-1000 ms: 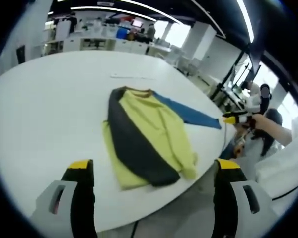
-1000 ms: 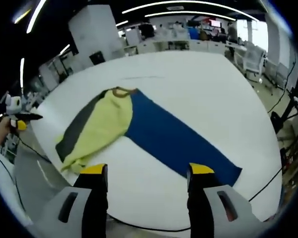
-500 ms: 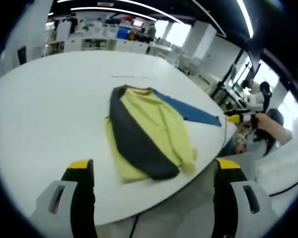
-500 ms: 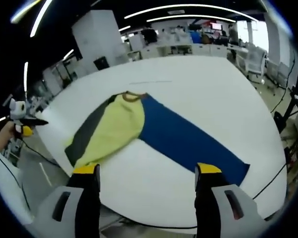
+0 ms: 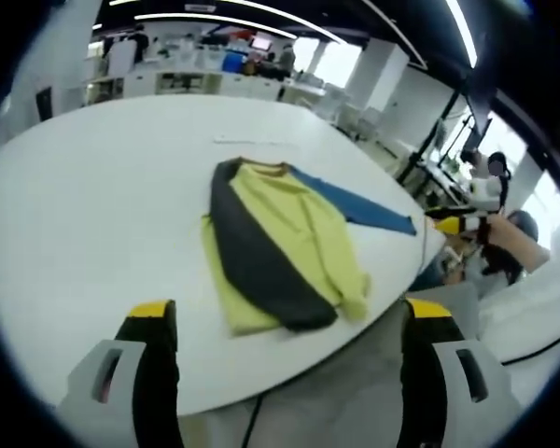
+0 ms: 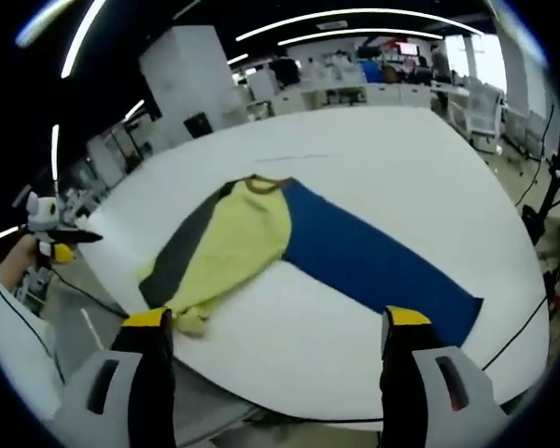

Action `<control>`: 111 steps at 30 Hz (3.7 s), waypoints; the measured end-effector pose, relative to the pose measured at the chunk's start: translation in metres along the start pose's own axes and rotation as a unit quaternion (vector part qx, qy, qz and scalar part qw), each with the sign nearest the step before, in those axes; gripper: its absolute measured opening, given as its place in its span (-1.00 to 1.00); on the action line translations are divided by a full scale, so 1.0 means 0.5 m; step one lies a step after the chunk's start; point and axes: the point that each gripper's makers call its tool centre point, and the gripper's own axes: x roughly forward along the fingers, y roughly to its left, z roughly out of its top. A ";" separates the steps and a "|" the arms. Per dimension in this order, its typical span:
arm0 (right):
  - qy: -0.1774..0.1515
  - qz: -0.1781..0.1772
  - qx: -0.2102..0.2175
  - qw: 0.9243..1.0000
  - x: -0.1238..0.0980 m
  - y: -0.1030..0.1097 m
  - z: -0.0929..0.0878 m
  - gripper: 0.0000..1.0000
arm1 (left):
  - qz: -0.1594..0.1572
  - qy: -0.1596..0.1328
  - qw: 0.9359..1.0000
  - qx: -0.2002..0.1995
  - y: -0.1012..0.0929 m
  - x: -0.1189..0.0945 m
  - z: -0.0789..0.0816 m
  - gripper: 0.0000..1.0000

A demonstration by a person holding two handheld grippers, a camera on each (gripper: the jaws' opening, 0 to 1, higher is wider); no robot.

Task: Fold the garment on the visible template until the final outline fits inside the template.

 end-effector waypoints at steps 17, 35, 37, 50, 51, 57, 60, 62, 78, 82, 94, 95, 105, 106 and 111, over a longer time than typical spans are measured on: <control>0.005 0.030 -0.009 0.999 -0.022 0.066 -0.021 0.99 | 0.001 0.009 1.000 0.006 -0.003 -0.008 -0.014 0.92; 0.006 0.028 0.002 1.000 -0.028 0.070 -0.042 0.99 | -0.005 0.019 1.000 0.011 -0.013 -0.005 -0.024 0.92; 0.006 0.027 0.004 1.000 -0.029 0.070 -0.042 0.99 | -0.007 0.023 1.000 0.016 -0.016 -0.003 -0.027 0.92; 0.004 0.016 0.014 1.000 -0.041 0.060 -0.052 0.99 | -0.027 0.048 0.997 0.047 -0.047 0.037 -0.045 0.84; 0.004 0.014 0.015 1.000 -0.041 0.059 -0.053 0.99 | -0.029 0.050 0.997 0.047 -0.050 0.040 -0.047 0.84; 0.005 0.010 0.020 1.000 -0.045 0.057 -0.057 0.99 | -0.034 0.050 0.997 0.053 -0.057 0.056 -0.055 0.71; 0.007 0.009 0.023 1.000 -0.045 0.057 -0.062 0.99 | -0.024 0.055 0.995 0.079 -0.054 0.072 -0.065 0.62; 0.006 0.009 0.026 1.000 -0.046 0.060 -0.065 0.99 | -0.026 0.059 0.994 0.087 -0.058 0.080 -0.072 0.59; 0.002 0.005 0.039 0.999 -0.053 0.068 -0.074 0.99 | -0.058 0.061 0.990 0.110 -0.094 0.144 -0.106 0.24; 0.004 0.001 0.042 0.999 -0.056 0.068 -0.081 0.99 | -0.067 0.063 0.988 0.122 -0.107 0.160 -0.109 0.14; 0.005 -0.001 0.045 0.999 -0.056 0.068 -0.084 0.99 | -0.070 0.076 0.982 0.160 -0.118 0.198 -0.128 -0.08; 0.005 -0.001 0.046 0.999 -0.056 0.068 -0.084 0.99 | -0.069 0.077 0.981 0.166 -0.119 0.202 -0.131 -0.09; 0.007 -0.007 0.051 0.999 -0.070 0.058 -0.093 0.99 | -0.085 0.086 0.975 0.184 -0.152 0.233 -0.156 -0.27; 0.007 -0.007 0.051 0.999 -0.071 0.057 -0.093 0.99 | -0.085 0.087 0.975 0.185 -0.151 0.235 -0.157 -0.29; 0.005 -0.006 0.051 0.999 -0.071 0.055 -0.089 0.99 | -0.084 0.084 0.970 0.212 -0.160 0.244 -0.158 -0.39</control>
